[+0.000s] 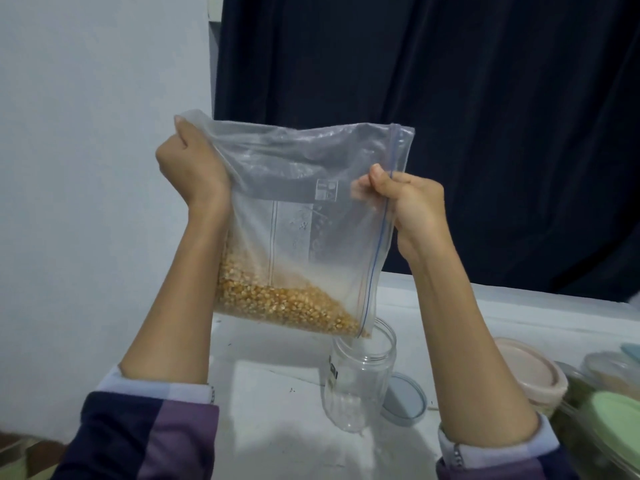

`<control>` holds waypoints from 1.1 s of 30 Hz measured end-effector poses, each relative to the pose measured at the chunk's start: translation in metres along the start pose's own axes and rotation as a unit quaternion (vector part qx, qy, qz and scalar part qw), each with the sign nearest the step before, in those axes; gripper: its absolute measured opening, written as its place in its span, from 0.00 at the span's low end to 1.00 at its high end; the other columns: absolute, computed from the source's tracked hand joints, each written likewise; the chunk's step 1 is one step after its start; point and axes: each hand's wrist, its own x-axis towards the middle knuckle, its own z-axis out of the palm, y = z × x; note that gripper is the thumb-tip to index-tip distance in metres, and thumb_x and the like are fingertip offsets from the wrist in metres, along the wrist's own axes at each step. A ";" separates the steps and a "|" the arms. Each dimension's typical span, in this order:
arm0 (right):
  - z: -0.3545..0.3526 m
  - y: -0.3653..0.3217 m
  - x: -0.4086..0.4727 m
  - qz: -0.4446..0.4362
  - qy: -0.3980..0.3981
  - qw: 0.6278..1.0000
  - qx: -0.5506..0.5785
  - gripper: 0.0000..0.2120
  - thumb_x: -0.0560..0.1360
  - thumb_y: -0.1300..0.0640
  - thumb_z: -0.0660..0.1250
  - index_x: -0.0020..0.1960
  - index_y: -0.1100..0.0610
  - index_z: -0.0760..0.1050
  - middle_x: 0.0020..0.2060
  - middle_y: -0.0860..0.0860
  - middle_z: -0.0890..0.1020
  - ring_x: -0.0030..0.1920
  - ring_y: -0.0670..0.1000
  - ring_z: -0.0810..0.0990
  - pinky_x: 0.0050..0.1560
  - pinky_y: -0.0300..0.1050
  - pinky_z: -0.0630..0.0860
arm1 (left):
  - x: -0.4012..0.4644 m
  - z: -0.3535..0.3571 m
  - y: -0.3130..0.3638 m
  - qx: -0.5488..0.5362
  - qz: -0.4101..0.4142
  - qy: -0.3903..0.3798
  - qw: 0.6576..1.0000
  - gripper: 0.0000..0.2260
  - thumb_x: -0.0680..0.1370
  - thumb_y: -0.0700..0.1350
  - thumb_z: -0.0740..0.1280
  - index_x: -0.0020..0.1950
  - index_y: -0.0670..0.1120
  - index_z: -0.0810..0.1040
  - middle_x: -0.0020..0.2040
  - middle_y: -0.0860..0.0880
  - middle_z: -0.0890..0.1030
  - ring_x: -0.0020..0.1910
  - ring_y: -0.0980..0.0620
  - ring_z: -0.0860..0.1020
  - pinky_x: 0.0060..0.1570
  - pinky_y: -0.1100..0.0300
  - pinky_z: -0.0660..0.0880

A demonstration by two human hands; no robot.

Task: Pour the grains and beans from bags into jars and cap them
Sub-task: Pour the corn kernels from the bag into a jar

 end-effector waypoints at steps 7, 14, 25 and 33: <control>0.001 -0.001 0.002 -0.007 0.005 1.000 -0.002 0.08 0.76 0.61 0.69 0.39 0.63 0.81 0.34 0.52 0.84 0.38 0.47 0.84 0.54 0.41 0.79 | -0.002 0.001 0.005 -0.010 0.001 -0.003 1.000 0.23 0.82 0.43 0.56 0.27 0.49 0.55 0.21 0.57 0.58 0.21 0.59 0.57 0.27 0.65 0.56; 0.000 0.002 0.002 -0.002 0.006 1.000 0.005 0.09 0.76 0.62 0.68 0.38 0.62 0.81 0.34 0.52 0.84 0.37 0.46 0.83 0.53 0.39 0.79 | -0.007 0.001 0.008 -0.016 0.004 -0.012 1.000 0.22 0.83 0.43 0.55 0.28 0.49 0.55 0.15 0.57 0.58 0.19 0.59 0.58 0.25 0.68 0.55; 0.002 0.001 0.002 0.020 0.013 1.000 -0.020 0.09 0.76 0.59 0.69 0.39 0.61 0.81 0.34 0.50 0.85 0.42 0.46 0.84 0.56 0.42 0.78 | -0.009 0.001 0.009 -0.032 0.004 -0.013 0.999 0.23 0.83 0.43 0.55 0.28 0.49 0.55 0.15 0.57 0.59 0.19 0.59 0.59 0.25 0.68 0.56; -0.001 0.002 0.003 0.021 0.008 0.999 -0.031 0.09 0.76 0.58 0.69 0.37 0.58 0.81 0.35 0.49 0.85 0.45 0.45 0.84 0.60 0.41 0.75 | -0.012 0.000 0.011 -0.037 0.006 -0.003 0.999 0.23 0.83 0.43 0.55 0.27 0.48 0.55 0.21 0.58 0.59 0.18 0.60 0.59 0.25 0.69 0.56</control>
